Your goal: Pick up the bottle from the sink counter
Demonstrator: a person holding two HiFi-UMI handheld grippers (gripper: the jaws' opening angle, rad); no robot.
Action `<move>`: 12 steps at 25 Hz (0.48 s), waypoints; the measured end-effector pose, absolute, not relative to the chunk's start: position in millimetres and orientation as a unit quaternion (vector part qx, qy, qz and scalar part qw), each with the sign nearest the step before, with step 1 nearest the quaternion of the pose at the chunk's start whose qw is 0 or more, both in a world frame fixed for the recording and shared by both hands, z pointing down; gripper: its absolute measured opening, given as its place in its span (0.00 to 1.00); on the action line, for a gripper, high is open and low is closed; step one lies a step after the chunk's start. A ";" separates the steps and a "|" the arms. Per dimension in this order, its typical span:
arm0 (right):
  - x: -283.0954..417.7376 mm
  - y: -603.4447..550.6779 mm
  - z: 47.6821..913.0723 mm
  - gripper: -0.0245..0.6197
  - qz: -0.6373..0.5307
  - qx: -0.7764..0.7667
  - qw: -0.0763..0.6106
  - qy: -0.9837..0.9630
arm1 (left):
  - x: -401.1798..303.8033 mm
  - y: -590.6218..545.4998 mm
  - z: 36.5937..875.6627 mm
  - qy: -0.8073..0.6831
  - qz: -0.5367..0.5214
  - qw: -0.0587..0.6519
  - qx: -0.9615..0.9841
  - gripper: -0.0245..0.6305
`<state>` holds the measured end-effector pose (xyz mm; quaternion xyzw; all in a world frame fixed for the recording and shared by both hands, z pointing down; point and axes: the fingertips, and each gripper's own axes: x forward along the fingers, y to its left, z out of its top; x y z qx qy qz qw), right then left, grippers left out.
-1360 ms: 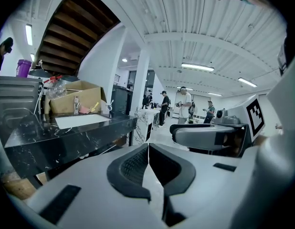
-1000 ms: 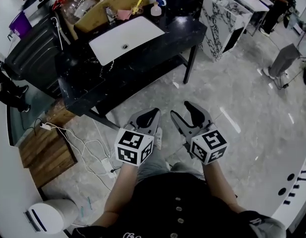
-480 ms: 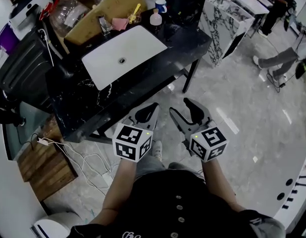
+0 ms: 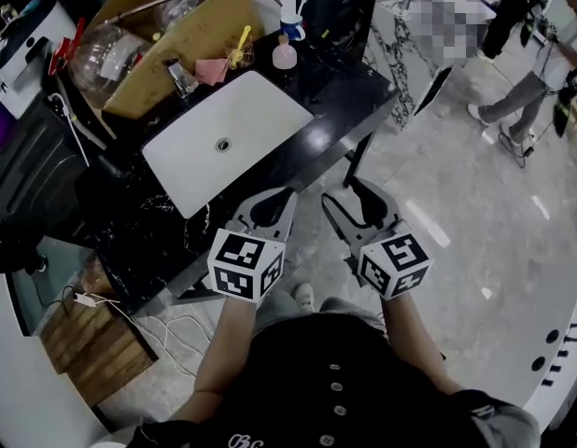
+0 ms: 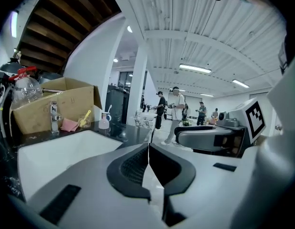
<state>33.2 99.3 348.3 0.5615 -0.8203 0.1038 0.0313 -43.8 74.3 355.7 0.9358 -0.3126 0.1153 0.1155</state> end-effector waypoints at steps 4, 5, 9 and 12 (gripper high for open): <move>35.3 79.4 354.5 0.39 0.115 0.562 0.038 -0.818 | -44.7 58.1 359.5 -0.309 0.116 0.123 0.936 0.07; 35.2 75.8 355.7 0.39 0.117 0.561 0.038 -0.818 | -45.4 54.7 360.3 -0.311 0.115 0.126 0.935 0.07; 31.5 61.3 359.5 0.39 0.122 0.553 0.046 -0.823 | -48.6 42.6 362.4 -0.317 0.114 0.132 0.932 0.07; 27.3 47.2 360.4 0.39 0.121 0.544 0.049 -0.829 | -51.4 31.8 366.5 -0.320 0.118 0.135 0.930 0.07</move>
